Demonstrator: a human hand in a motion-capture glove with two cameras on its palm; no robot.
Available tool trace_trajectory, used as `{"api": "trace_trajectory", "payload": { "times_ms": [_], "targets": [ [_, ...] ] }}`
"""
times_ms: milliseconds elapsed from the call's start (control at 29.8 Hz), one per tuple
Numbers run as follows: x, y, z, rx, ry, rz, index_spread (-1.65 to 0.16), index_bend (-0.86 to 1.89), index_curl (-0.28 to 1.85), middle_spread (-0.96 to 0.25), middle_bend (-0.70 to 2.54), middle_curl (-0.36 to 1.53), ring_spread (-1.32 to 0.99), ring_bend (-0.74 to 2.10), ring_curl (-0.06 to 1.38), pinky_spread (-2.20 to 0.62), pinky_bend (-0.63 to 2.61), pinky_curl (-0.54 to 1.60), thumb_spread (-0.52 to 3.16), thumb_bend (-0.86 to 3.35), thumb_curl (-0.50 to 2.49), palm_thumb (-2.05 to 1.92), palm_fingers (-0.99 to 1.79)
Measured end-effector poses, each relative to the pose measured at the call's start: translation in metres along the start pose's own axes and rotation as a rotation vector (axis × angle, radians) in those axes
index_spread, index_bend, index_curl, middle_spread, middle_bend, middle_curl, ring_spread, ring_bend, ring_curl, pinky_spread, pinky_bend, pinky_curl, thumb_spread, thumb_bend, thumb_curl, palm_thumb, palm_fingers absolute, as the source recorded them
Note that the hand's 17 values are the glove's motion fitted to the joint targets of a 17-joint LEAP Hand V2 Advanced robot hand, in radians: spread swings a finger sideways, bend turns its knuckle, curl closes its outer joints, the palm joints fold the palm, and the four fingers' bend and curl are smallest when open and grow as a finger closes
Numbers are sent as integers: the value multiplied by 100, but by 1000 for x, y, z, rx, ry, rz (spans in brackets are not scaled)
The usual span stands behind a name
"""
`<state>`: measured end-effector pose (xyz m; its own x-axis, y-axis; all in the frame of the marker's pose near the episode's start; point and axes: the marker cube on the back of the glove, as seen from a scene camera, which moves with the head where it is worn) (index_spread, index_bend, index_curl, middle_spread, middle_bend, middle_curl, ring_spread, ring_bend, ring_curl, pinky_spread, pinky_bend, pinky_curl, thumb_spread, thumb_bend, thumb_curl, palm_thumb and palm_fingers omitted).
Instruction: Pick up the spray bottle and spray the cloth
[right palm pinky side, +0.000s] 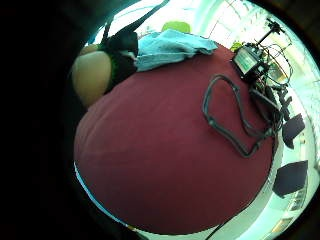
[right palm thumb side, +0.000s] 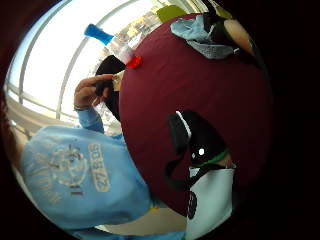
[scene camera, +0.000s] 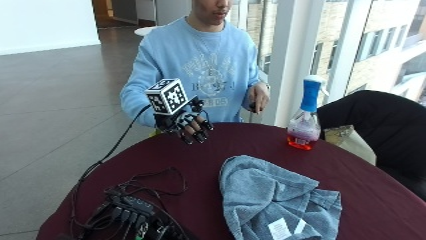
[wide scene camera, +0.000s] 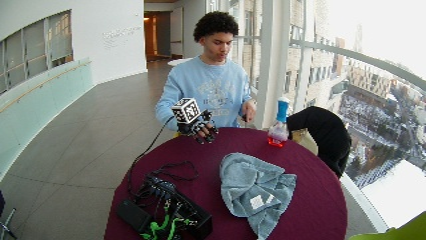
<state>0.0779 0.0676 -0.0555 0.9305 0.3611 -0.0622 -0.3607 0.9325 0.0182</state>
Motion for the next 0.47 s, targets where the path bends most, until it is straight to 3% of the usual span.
{"api": "trace_trajectory", "payload": {
  "times_ms": [469],
  "targets": [
    [19, 11, -6, -37, 55, 25, -31, 14, 27, -8, 30, 44, -4, 36, 35, 21, 17, 33, 116, -1, 36, 71, 78]
  ]
}}
